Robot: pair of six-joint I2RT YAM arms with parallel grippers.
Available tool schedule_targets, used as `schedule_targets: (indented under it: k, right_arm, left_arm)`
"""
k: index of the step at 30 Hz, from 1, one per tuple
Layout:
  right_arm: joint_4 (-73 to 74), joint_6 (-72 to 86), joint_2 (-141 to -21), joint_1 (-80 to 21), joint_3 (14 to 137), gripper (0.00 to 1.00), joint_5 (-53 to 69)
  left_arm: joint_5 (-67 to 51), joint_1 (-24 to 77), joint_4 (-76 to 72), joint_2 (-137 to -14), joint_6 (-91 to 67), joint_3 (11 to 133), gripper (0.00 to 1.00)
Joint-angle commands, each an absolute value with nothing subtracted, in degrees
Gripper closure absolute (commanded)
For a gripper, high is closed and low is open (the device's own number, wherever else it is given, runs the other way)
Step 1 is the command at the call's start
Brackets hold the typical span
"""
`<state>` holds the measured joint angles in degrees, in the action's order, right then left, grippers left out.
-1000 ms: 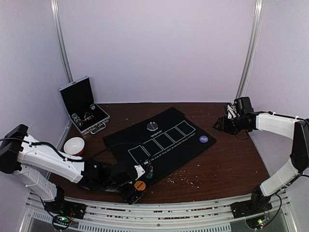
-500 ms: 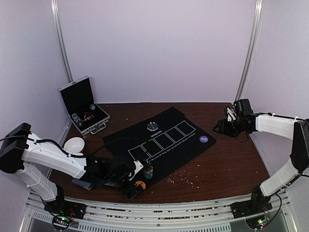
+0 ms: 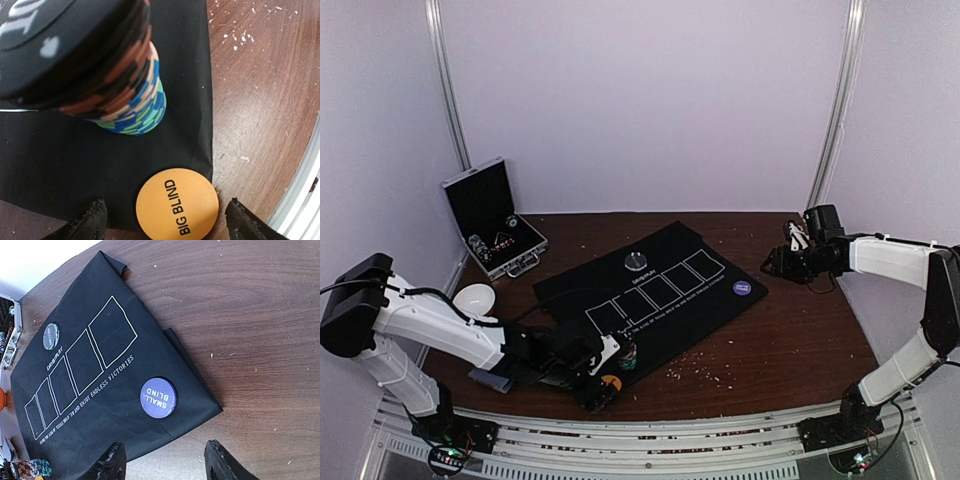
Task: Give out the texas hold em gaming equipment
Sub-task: Adjust the big blind button in the big blind area.
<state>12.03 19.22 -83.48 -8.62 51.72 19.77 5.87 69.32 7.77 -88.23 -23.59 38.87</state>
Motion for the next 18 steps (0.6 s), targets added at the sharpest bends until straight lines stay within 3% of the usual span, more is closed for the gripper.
schedule_targets:
  k: [1,7,18]
  right_arm:
    - [12.1,18.5,-83.7,-8.8,50.8,0.44,20.9]
    - [11.9,18.8,-83.8,-8.8,50.6,0.44,21.5]
    - [11.9,18.8,-83.7,-8.8,50.9,0.44,21.4]
  left_arm:
    - [7.7,69.0,6.8,-89.1,-22.2,39.0,0.15]
    - [7.3,69.0,6.8,-88.2,-22.0,38.8,0.3]
    - [4.5,69.0,7.6,-83.7,-22.5,36.5,0.4]
